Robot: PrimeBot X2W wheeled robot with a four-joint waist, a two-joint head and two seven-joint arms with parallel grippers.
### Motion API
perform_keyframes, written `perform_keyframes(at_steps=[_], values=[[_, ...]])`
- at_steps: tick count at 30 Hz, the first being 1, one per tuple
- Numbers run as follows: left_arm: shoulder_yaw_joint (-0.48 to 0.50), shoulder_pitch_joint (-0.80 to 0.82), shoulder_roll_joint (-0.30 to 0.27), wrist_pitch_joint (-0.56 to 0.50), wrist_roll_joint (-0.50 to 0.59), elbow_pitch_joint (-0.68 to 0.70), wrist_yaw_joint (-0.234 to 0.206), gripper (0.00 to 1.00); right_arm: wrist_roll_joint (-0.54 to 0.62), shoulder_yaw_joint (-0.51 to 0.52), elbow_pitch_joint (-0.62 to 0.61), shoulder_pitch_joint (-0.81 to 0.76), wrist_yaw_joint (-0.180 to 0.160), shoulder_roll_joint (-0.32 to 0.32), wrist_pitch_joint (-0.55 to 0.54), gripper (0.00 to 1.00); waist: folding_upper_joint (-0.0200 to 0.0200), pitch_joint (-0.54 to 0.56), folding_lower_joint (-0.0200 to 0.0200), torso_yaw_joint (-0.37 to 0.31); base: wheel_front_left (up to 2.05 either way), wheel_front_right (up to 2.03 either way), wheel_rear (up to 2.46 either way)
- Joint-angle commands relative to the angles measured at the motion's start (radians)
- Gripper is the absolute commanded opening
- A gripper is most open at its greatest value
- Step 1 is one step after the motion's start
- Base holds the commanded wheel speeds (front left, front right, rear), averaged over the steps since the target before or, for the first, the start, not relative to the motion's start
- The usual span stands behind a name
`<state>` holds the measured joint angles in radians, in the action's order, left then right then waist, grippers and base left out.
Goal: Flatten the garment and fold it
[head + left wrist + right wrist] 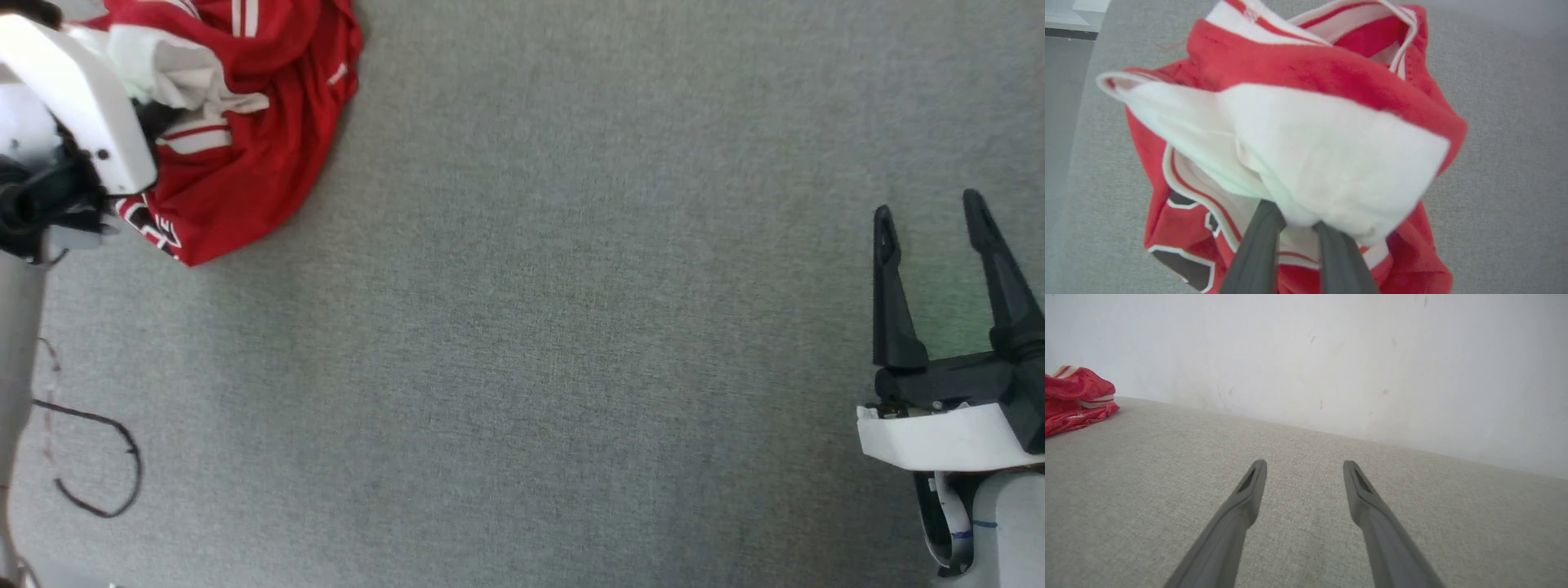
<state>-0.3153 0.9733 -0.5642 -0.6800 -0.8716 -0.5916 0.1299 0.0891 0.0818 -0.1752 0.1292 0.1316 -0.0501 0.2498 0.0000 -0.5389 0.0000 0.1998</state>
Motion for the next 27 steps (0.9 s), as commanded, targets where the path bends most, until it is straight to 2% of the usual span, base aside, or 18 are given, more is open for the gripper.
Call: perform_keyframes(at_steps=[1, 9, 13, 19, 27], values=[[-0.003, 0.002, -0.013, 0.008, 0.001, 0.012, 0.001, 0.00, -0.010, -0.002, 0.008, 0.014, -0.001, 0.000, 0.008, 1.00, 0.0000, 0.049, 0.0000, -0.009, 0.00, 0.00, 0.00], [-0.034, 0.027, -0.076, 0.021, 0.004, 0.127, 0.001, 0.00, -0.082, 0.001, 0.054, -0.002, -0.001, 0.000, 0.012, 1.00, 0.0000, 0.194, 0.0000, -0.028, 0.00, 0.00, 0.00], [-0.033, 0.052, -0.085, 0.023, -0.003, 0.177, 0.001, 0.00, -0.118, 0.007, 0.062, -0.019, -0.001, 0.000, 0.012, 1.00, 0.0000, 0.258, 0.0000, -0.038, 0.00, 0.00, 0.00], [-0.051, 0.092, -0.064, 0.006, -0.020, 0.248, 0.001, 0.00, -0.162, 0.015, 0.076, -0.051, -0.001, 0.000, 0.012, 1.00, 0.0000, 0.349, 0.0000, -0.060, 0.00, 0.00, 0.00], [-0.112, 0.121, 0.010, -0.023, -0.036, 0.356, 0.000, 0.00, -0.189, 0.034, 0.067, -0.095, -0.001, 0.000, 0.012, 1.00, 0.0000, 0.448, 0.0000, -0.108, 0.00, 0.00, 0.00]])
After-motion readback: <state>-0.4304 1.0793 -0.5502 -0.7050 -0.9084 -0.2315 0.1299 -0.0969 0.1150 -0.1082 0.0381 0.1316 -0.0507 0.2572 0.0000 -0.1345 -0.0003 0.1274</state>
